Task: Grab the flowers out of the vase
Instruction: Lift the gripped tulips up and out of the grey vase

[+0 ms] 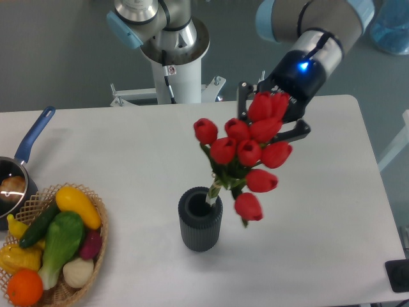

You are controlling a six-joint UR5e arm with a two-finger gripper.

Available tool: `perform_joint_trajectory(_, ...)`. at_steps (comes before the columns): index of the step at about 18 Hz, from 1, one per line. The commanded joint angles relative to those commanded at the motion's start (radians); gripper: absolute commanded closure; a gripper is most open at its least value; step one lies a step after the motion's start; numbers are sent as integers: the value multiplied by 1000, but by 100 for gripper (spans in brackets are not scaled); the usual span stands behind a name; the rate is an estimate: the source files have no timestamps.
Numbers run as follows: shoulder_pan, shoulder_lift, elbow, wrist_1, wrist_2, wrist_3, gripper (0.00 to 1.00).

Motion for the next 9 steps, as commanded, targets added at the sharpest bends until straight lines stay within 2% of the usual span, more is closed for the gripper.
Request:
perform_joint_trajectory(3, 40, -9, 3, 6, 35, 21, 100)
perform_joint_trajectory(6, 52, -18, -9, 6, 222, 89, 100)
perform_joint_trajectory(9, 52, -54, -12, 3, 363, 162, 100)
